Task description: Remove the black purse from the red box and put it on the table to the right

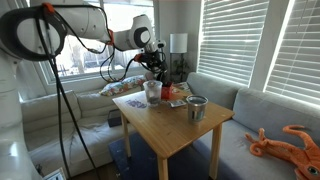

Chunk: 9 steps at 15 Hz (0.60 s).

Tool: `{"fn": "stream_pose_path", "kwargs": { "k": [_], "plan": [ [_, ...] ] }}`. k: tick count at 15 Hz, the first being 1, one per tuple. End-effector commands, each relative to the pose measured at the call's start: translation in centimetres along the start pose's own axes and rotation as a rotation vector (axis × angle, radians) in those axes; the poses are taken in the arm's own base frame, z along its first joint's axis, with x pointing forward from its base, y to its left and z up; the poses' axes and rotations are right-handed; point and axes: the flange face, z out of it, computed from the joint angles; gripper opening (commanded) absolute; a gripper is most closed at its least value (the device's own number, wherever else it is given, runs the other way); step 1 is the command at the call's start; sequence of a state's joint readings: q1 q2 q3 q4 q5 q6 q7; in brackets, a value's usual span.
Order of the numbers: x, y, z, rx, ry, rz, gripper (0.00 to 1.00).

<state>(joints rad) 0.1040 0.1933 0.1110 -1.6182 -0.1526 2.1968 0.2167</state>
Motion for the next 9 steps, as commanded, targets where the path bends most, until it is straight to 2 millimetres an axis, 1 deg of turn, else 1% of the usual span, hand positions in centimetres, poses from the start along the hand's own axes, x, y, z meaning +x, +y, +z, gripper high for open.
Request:
{"fn": "stream_pose_path", "kwargs": {
  "k": [1,5,9],
  "plan": [
    [1.3,-0.9,1.1,0.014,0.017,0.041,1.0],
    [3.2,-1.3,2.7,0.001,0.06,0.048,1.0],
    [5.2,-1.7,5.0,0.004,0.083,0.056,1.0]
  ]
}}
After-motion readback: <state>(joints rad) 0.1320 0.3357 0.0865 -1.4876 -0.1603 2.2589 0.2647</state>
